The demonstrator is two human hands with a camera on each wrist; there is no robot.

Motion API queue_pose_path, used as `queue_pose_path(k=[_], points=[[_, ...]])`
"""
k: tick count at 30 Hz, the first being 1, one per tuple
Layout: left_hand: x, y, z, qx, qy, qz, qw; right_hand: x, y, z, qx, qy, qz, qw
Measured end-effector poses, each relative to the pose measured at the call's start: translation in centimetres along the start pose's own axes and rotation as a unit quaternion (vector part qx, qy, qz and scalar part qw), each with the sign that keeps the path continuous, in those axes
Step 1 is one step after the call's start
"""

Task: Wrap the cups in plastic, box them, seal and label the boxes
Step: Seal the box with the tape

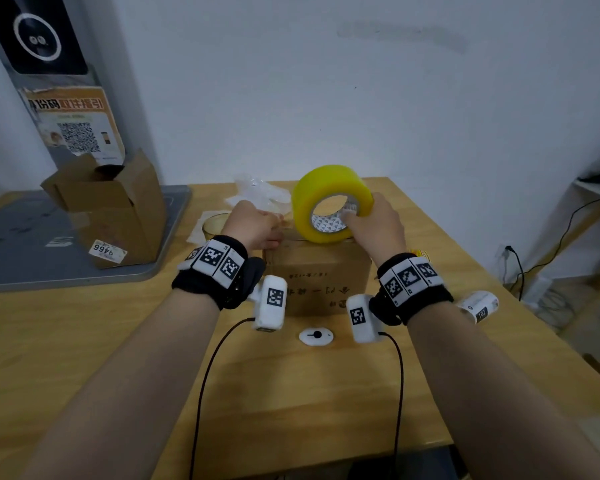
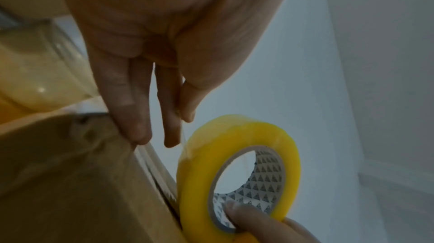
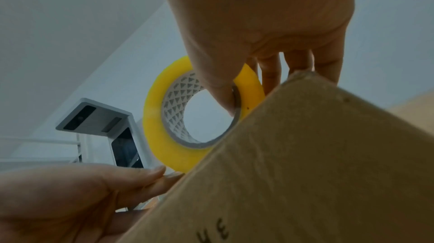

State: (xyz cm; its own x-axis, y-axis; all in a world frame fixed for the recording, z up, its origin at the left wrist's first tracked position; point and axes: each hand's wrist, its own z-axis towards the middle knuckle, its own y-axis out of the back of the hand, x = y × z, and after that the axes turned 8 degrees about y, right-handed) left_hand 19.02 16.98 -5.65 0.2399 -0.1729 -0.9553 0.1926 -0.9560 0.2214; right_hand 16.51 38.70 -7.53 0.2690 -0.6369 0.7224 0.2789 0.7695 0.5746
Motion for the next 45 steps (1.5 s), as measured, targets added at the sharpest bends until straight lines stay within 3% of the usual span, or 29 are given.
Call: queue_pose_path(k=[6,12,17,20,28,38,42,45], points=[[-1.7,0.7,-0.1,-0.083,-0.054,0.188,0.977,-0.5,-0.2,-0.3,0.011,-0.009,0.049,0.999],[-0.3,1.0,-0.6,-0.066,-0.029,0.081,0.994,-1.0,-0.6,-0.5,-0.016,-0.008,0.111,0.994],[0.9,0.7,-0.8,-0.021,0.037,-0.042,0.998,-0.5,-1.2,-0.6,-0.005,0.002,0.046,0.999],[1.1,1.0,-0.8,-0.012,0.054,-0.065,0.996,-0.3,-1.4,-0.5,-0.005,0.017,0.005,1.000],[2.2,0.8,-0.7,0.009,0.080,-0.117,0.990,-0.1,-0.5,0.1,0.004,0.018,0.016,1.000],[2.8,2.3,-1.3,0.065,0.133,-0.248,0.957,-1.2,2.0,1.1,-0.048,0.033,0.039,0.998],[3.1,3.1,-1.6,0.066,0.120,-0.254,0.958,-0.9,2.9,1.2,-0.071,0.041,0.021,0.996],[4.1,3.1,-1.5,0.049,0.106,-0.239,0.964,-1.1,2.5,0.9,-0.073,0.005,0.062,0.995]])
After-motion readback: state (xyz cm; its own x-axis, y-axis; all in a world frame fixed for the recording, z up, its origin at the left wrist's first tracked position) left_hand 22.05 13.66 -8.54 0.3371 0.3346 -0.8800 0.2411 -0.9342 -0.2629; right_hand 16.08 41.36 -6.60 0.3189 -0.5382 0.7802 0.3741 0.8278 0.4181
